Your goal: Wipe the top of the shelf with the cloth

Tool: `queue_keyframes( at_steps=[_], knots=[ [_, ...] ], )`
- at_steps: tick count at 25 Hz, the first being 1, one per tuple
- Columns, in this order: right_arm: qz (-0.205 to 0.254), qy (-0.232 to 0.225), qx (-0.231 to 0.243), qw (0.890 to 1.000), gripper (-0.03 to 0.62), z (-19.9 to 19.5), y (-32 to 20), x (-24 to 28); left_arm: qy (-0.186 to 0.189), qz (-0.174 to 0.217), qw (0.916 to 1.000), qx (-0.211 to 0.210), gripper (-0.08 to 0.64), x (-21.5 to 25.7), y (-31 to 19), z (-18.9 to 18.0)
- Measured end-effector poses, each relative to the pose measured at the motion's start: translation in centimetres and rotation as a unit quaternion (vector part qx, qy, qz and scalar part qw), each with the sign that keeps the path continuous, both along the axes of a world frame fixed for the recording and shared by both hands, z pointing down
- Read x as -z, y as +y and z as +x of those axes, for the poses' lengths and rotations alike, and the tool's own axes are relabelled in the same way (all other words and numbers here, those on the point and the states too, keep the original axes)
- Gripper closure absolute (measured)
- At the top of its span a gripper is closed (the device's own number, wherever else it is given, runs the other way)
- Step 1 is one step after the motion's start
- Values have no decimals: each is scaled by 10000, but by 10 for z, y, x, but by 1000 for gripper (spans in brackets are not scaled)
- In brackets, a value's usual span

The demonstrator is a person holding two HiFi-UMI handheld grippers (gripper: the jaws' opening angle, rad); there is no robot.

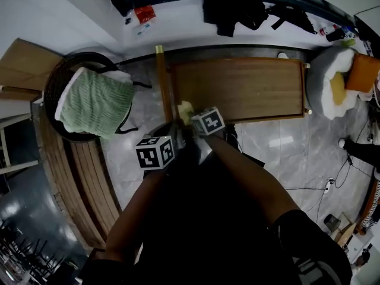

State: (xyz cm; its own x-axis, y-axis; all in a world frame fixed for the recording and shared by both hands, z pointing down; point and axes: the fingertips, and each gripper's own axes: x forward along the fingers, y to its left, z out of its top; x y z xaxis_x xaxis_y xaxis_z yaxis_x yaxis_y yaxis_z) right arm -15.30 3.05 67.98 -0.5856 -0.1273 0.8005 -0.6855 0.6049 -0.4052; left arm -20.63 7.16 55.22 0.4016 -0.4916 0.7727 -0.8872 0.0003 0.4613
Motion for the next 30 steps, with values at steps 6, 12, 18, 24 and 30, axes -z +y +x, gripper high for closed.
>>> queue_keyframes(
  at_steps=[6,12,18,24,30],
  knots=[
    [6,492,539,9973,548,-6,19,-30,-43,-133,9999,53,545,-8,13,-12],
    [47,611,827,9947,548,1,16,-32,-7,-208,9998,9,545,-14,8,-3],
    [7,796,730,9942,548,57,8,-33,69,-269,9994,-192,545,-22,-7,44],
    [-107,844,339,9958,548,135,-6,-27,157,-307,9983,-478,545,-29,-33,105],
    [-32,1159,-239,9930,548,239,-32,-19,197,-247,9961,-825,545,-31,-65,176]
  ],
)
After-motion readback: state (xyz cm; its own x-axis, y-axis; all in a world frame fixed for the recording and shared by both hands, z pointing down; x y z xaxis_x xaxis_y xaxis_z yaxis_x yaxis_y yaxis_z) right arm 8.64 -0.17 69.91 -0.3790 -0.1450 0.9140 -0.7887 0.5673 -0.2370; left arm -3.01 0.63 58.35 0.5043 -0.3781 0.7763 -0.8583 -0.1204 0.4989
